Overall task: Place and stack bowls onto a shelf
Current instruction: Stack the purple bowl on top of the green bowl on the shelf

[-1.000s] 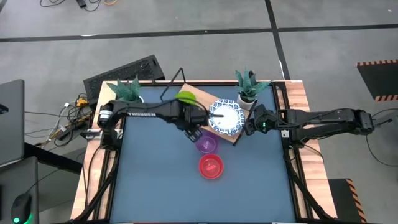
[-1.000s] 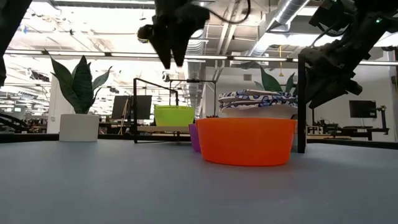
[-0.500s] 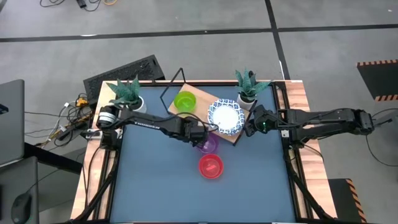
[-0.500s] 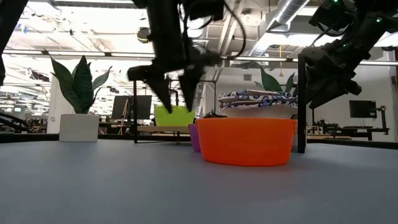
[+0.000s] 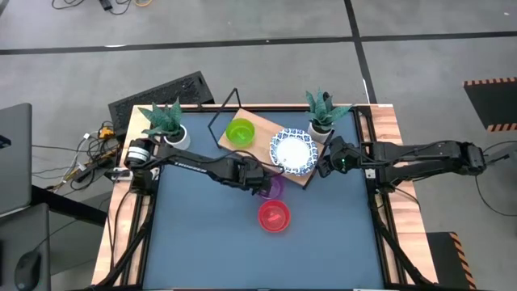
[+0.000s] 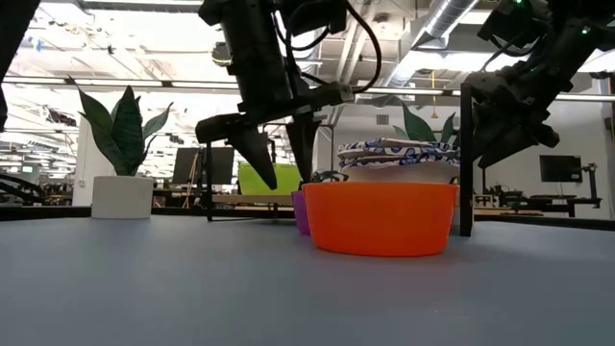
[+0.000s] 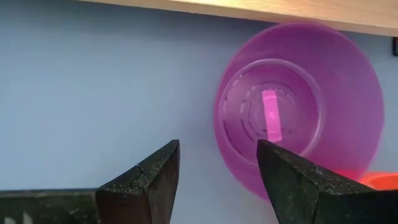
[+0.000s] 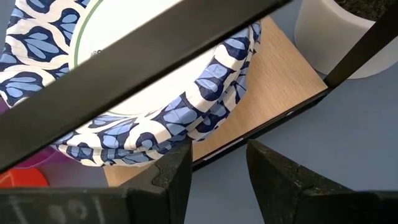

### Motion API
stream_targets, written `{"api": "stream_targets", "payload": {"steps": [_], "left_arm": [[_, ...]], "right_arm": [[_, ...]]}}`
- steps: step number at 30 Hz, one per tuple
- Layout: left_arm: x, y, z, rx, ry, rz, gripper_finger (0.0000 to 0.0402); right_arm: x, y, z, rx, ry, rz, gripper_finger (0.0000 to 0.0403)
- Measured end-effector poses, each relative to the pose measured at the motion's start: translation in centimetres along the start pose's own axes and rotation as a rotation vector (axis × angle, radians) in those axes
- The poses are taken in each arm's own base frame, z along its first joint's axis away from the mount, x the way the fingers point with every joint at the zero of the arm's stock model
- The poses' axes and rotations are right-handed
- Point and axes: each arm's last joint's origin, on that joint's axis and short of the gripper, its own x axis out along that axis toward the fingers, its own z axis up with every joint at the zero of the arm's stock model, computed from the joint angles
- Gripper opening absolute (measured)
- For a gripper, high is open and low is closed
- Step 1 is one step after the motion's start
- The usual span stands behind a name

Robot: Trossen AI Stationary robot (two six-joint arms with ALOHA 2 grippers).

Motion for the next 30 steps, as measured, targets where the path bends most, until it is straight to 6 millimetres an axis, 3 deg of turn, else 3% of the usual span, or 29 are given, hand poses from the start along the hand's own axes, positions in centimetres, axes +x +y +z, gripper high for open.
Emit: {"api": "stream_targets", "payload": {"steps": [6,14,18,24,30], "left_arm": [[0.6,-0.3,-0.4,-0.022,0.016,-0.013,0.0198],[3.0,-0.9,-1.3,-0.037,0.073,-0.038,0.0185],[2.9,-1.0,-1.2,-0.04,0.073,-0.05,0.0137],[2.9,-0.9,-1.2,0.021,0.123,-0.066,0.0018],[3.0,-0.8,-1.1,0.025,0.124,-0.06,0.0002]], "right_arm": [[0.0,0.0,0.0,0.0,0.003,0.003,0.0178],[0.0,0.0,0.0,-0.014,0.004,0.005,0.0178],[-0.1,0.1,-0.1,-0.022,0.005,0.009,0.0178],[-0.1,0.1,0.0,-0.021,0.003,0.005,0.0178],[-0.1,0.1,0.0,-0.022,0.0,0.003,0.0178]]}}
